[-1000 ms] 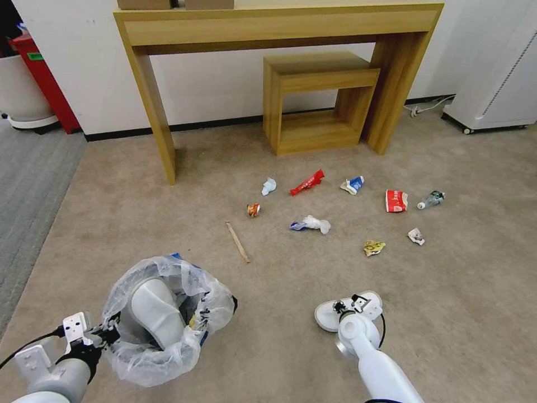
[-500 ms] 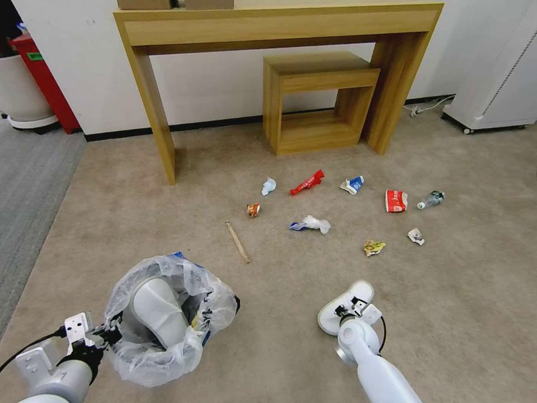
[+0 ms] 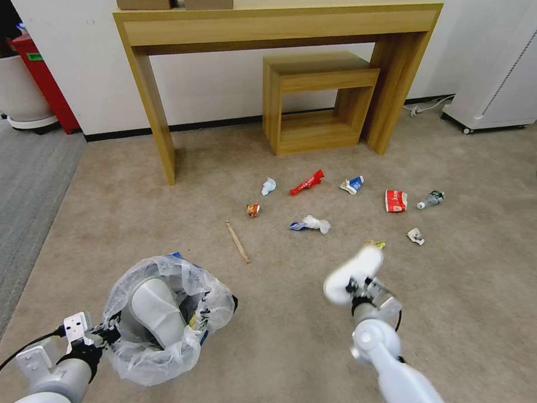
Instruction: Pick up the trash bin and place the garbage on the floor into it.
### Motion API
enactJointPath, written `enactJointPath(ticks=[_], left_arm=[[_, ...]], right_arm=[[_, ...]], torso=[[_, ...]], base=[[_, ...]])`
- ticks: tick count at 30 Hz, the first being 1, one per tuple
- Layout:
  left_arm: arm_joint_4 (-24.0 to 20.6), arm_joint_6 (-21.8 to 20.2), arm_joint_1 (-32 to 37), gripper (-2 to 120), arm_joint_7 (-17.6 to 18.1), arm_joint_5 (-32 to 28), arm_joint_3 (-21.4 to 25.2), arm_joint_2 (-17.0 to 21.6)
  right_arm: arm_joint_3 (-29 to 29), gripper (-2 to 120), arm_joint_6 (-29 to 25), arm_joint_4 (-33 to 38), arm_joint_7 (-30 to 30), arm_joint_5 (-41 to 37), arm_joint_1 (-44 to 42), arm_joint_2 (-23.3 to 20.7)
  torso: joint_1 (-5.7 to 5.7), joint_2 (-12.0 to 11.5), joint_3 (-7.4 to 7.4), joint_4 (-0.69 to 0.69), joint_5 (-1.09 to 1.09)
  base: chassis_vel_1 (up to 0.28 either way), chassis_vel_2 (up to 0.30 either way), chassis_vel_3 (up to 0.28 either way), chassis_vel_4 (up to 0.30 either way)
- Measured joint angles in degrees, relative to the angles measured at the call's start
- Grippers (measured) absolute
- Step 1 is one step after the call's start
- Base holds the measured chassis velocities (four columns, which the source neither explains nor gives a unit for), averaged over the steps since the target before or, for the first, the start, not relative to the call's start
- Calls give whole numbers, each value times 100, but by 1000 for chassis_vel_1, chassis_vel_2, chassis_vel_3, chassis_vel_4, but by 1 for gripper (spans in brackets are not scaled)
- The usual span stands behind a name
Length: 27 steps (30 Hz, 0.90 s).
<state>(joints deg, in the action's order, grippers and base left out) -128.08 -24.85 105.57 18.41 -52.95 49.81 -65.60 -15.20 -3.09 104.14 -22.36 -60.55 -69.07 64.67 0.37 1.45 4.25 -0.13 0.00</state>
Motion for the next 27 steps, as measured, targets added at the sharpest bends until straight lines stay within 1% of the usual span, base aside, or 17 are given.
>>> enactJointPath(ticks=[3,4,7,8,9,11,12,13,15,16,19,20,23,24,27], left_arm=[[-86,-12,28,0,3,-5,-6,-3],[-86,-12,28,0,3,-5,-6,-3],[-134,-39,-3,0,23,-17,-42,12],[-134,-39,-3,0,23,-17,-42,12],[-135,-75,-84,0,59,-51,-94,59],[-125,-148,-222,0,100,-129,-178,137],[-125,-148,-222,0,100,-129,-178,137],[-122,-165,-250,0,102,-149,-199,156],[-131,-185,-256,0,119,-167,-208,174],[-131,-185,-256,0,119,-167,-208,174],[-228,-215,-230,0,125,-196,-203,184],[-228,-215,-230,0,125,-196,-203,184],[-342,-242,-183,0,137,-217,-190,167],[-342,-242,-183,0,137,-217,-190,167],[-454,-271,-126,0,139,-220,-180,136]], right_arm=[[277,0,-213,1161,583,-121,163,-751],[277,0,-213,1161,583,-121,163,-751],[624,0,-452,1984,1116,-297,511,-1260],[624,0,-452,1984,1116,-297,511,-1260],[686,0,-538,2179,1325,-332,581,-1430],[776,0,-711,2375,1723,-352,652,-1676],[776,0,-711,2375,1723,-352,652,-1676],[860,0,-812,2413,1919,-352,714,-1789],[1192,0,-1059,2417,2422,-336,939,-2048],[1192,0,-1059,2417,2422,-336,939,-2048],[1708,0,-1264,2362,2880,-213,1283,-2237],[1708,0,-1264,2362,2880,-213,1283,-2237],[2317,0,-1402,2132,3186,67,1726,-2266],[2317,0,-1402,2132,3186,67,1726,-2266],[2857,0,-1512,1808,3361,325,2215,-2195]], torso=[[0,0,0,0,0],[0,0,0,0,0],[-1,0,0,4,1],[-1,0,0,4,1],[-1,0,0,4,0],[0,0,0,-1,-1],[0,0,0,-1,-1],[0,0,0,-3,0],[0,0,0,0,1],[0,0,0,0,1],[-1,0,0,1,0],[-1,0,0,1,0],[0,0,0,0,1],[0,0,0,0,1],[0,0,0,1,0]], base=[[0,0,0,0],[0,0,0,0],[0,0,0,0],[0,0,0,0],[0,0,0,0],[0,0,0,0],[0,0,0,0],[0,0,0,0],[0,0,0,0],[0,0,0,0],[0,0,0,0],[0,0,0,0],[0,0,0,0],[0,0,0,0],[0,0,0,0]])
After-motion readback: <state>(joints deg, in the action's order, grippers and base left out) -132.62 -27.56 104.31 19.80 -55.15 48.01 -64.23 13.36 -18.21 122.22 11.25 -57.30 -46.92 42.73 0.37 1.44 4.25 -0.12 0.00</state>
